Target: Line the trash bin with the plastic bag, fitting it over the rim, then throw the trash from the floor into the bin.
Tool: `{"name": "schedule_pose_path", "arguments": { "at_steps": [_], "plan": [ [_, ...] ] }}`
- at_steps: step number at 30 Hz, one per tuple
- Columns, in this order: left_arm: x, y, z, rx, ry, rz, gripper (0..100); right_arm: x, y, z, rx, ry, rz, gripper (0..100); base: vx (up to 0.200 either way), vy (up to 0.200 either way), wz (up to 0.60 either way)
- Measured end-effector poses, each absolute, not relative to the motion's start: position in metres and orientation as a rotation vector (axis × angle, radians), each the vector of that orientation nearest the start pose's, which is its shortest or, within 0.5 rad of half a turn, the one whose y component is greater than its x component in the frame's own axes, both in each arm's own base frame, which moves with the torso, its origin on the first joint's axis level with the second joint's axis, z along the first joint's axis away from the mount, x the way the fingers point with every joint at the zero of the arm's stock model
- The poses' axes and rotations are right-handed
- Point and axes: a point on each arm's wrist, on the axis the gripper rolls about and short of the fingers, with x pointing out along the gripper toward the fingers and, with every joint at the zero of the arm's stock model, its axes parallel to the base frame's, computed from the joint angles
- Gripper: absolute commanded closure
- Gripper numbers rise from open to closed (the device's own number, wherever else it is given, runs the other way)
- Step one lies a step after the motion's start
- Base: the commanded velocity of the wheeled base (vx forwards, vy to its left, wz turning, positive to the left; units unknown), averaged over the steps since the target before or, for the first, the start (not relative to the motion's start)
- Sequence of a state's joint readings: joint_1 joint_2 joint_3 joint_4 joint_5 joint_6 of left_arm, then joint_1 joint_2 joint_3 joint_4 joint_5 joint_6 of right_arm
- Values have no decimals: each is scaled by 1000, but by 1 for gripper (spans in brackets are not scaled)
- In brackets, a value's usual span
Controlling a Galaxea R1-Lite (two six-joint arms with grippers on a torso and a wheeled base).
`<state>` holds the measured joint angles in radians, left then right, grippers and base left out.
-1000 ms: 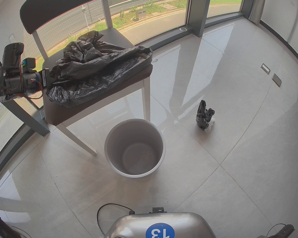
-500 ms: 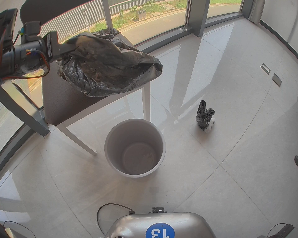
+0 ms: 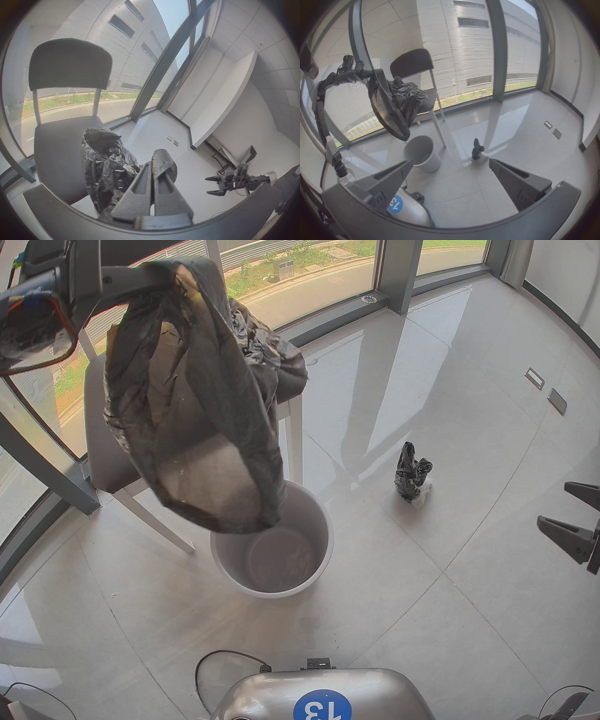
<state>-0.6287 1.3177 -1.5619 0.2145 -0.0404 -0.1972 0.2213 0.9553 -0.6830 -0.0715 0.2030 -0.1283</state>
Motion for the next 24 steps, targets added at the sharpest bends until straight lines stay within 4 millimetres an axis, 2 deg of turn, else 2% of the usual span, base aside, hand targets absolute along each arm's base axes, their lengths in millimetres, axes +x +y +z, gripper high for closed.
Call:
{"name": "schedule_pose_path", "arguments": {
  "at_steps": [13, 24],
  "plan": [
    [136, -129, 442, -278, -53, -804, 100, 152, 64, 234, -169, 292, 593, 0, 0, 0, 0],
    [127, -161, 454, -306, -67, -921, 100, 195, 104, 236, -200, 244, 635, 0, 0, 0, 0]
  ]
}}
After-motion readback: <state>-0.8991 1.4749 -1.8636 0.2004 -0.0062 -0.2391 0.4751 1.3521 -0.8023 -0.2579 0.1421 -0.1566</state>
